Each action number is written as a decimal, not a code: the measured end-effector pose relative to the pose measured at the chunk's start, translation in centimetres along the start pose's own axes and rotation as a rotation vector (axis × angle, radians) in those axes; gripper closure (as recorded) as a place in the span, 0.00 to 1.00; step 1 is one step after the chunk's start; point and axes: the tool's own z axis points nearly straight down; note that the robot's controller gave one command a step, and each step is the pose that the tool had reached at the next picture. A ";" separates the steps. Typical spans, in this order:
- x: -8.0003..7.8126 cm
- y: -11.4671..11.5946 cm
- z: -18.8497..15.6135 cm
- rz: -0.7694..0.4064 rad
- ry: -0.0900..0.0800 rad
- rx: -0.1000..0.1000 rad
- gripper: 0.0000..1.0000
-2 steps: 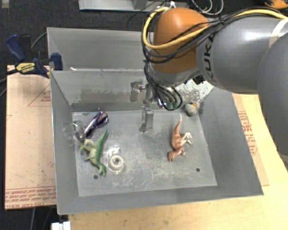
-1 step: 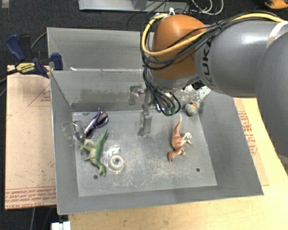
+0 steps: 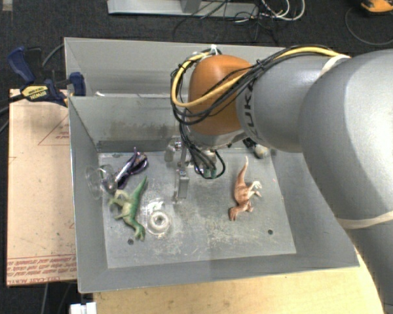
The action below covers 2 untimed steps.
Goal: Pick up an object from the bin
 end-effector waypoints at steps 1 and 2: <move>-0.5 7.6 -1.6 -0.050 -0.006 -0.005 0.00; -1.8 7.1 1.6 -0.095 -0.005 -0.004 0.00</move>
Offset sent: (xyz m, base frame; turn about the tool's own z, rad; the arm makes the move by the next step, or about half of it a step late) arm 0.0149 0.0695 -0.0190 -0.0959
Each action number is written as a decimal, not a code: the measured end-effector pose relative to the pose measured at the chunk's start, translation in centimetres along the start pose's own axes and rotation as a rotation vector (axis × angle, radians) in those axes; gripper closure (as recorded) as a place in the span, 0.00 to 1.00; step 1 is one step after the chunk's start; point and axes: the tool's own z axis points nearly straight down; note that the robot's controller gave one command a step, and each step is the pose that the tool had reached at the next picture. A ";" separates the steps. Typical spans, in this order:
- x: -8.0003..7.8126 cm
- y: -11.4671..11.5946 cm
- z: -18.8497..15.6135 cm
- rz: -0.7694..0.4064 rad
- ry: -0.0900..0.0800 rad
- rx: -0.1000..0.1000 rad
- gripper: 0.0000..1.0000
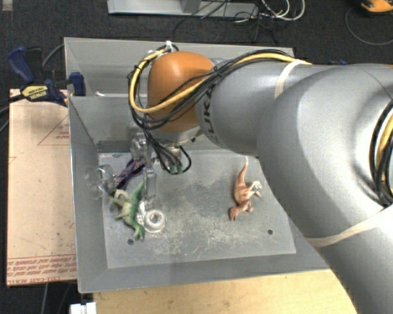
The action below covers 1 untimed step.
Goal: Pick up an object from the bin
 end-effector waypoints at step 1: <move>1.4 0.8 0.0 -0.281 -0.009 -0.003 0.00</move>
Offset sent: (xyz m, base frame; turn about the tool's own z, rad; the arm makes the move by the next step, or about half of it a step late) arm -0.0078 0.0174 -0.0031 -0.3996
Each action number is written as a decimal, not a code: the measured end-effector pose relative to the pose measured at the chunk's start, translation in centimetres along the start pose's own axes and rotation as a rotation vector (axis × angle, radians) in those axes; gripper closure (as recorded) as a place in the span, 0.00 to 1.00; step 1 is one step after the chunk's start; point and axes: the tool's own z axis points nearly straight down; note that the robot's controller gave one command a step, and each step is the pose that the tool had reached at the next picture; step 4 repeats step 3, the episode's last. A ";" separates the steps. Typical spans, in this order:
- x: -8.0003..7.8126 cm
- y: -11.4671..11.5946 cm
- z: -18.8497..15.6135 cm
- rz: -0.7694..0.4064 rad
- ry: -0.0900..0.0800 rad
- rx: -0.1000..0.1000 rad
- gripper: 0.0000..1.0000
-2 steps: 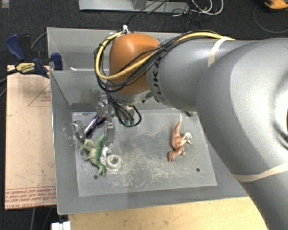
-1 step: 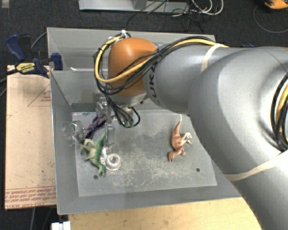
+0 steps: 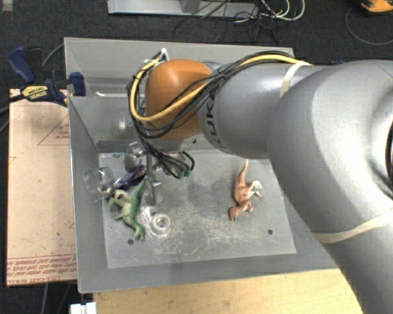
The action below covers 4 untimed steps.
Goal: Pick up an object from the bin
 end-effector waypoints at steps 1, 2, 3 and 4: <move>-1.4 0.8 0.1 -0.116 0.003 0.001 0.00; -2.0 1.2 0.2 -0.415 -0.007 -0.001 1.00; -2.0 1.2 0.2 -0.415 -0.006 -0.001 1.00; -2.0 1.2 0.2 -0.415 -0.006 -0.001 1.00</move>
Offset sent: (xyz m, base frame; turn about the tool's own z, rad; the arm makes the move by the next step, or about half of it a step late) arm 0.0126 0.0180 -0.0031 -0.4196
